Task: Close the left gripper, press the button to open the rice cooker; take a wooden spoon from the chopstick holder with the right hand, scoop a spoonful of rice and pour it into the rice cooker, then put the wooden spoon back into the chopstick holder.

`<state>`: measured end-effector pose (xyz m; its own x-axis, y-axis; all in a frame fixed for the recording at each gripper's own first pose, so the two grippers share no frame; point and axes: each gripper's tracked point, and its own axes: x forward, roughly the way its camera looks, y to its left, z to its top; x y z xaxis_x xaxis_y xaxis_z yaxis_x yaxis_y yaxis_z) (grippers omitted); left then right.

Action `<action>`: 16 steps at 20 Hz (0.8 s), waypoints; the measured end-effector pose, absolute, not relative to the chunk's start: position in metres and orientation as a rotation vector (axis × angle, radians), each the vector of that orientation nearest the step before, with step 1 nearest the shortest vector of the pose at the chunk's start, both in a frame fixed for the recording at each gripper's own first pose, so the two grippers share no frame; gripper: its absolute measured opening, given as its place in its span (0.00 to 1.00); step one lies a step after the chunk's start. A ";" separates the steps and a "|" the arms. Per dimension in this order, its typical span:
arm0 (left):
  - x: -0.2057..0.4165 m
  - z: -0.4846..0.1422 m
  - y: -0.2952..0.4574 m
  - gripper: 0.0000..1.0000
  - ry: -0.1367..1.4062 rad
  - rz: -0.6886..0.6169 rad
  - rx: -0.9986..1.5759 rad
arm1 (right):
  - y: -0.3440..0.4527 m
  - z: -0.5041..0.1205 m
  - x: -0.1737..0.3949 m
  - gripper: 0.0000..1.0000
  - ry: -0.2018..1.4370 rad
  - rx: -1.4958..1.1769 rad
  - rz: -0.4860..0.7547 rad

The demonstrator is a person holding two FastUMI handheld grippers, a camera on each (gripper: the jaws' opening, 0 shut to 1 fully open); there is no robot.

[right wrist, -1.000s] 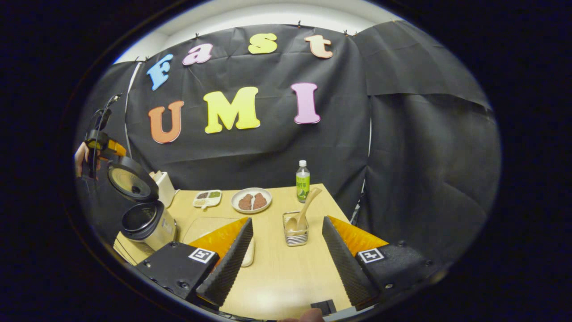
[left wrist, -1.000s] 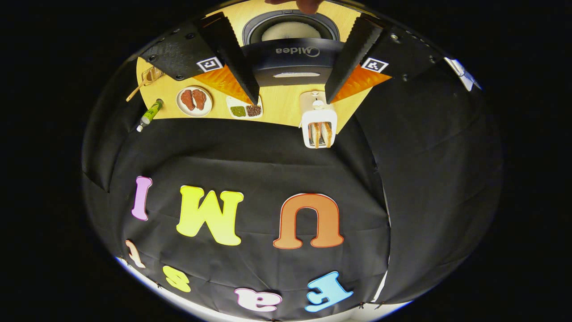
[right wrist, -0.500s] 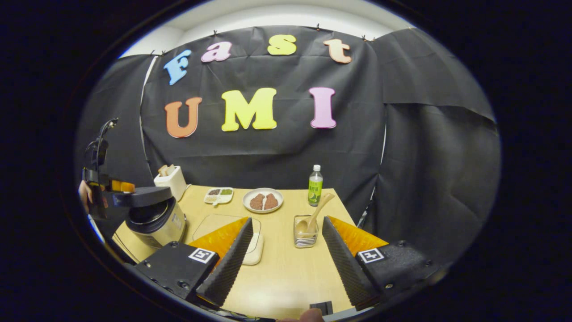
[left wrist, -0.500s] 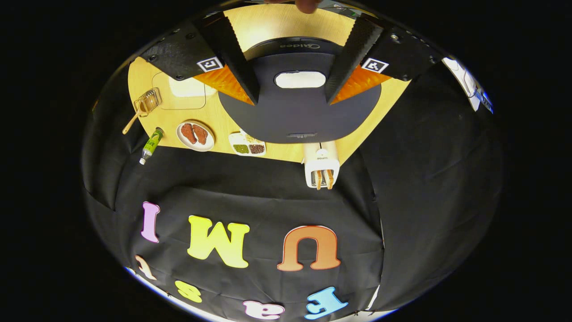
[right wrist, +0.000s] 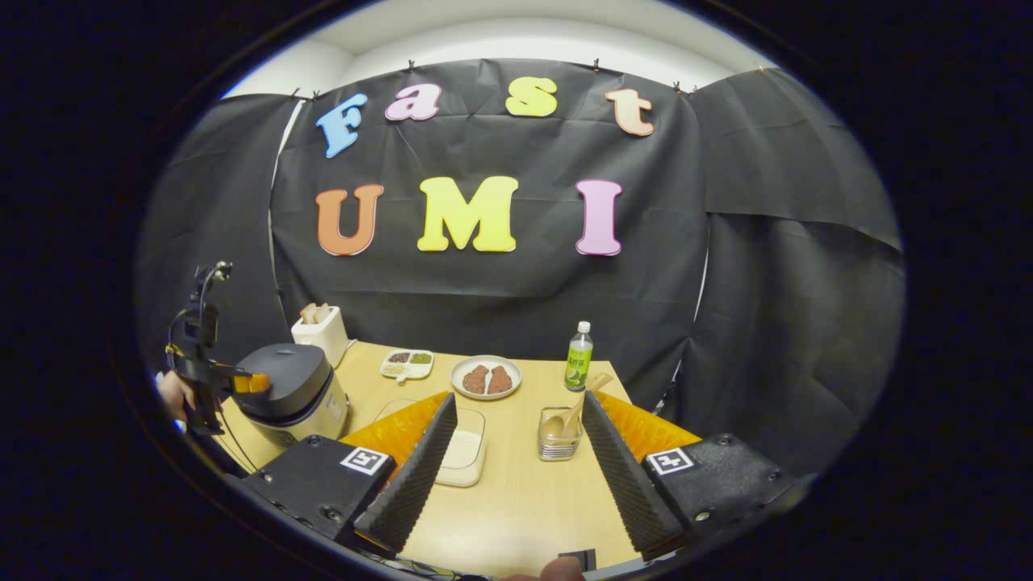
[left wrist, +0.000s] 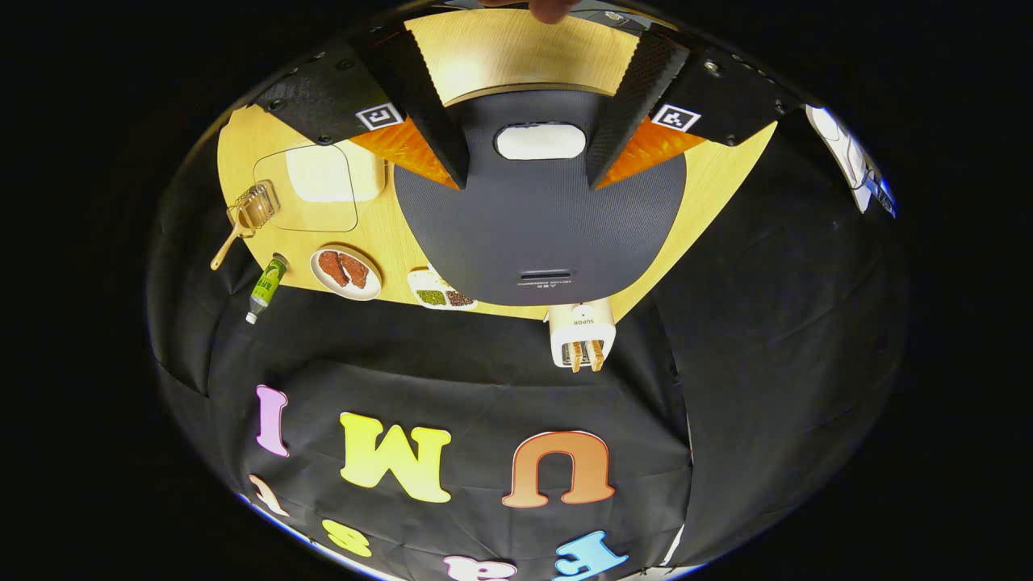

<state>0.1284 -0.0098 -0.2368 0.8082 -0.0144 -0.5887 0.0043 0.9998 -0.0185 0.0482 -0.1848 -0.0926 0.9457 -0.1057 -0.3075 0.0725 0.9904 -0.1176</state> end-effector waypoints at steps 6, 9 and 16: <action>0.127 -0.248 -0.011 0.99 0.596 0.033 -0.064 | -0.184 -0.092 0.051 1.00 0.318 -0.093 -0.075; 0.129 -0.244 -0.010 0.99 0.578 0.038 -0.054 | -0.185 -0.091 0.055 1.00 0.311 -0.079 -0.063; 0.135 -0.221 -0.015 0.96 0.500 0.071 -0.055 | -0.208 -0.085 0.072 1.00 0.270 -0.054 -0.060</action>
<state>0.1348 -0.0150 -0.2210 0.8753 0.0545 -0.4805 -0.0812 0.9961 -0.0350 0.0718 -0.2081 -0.0854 0.9621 -0.0666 -0.2645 0.0522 0.9968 -0.0611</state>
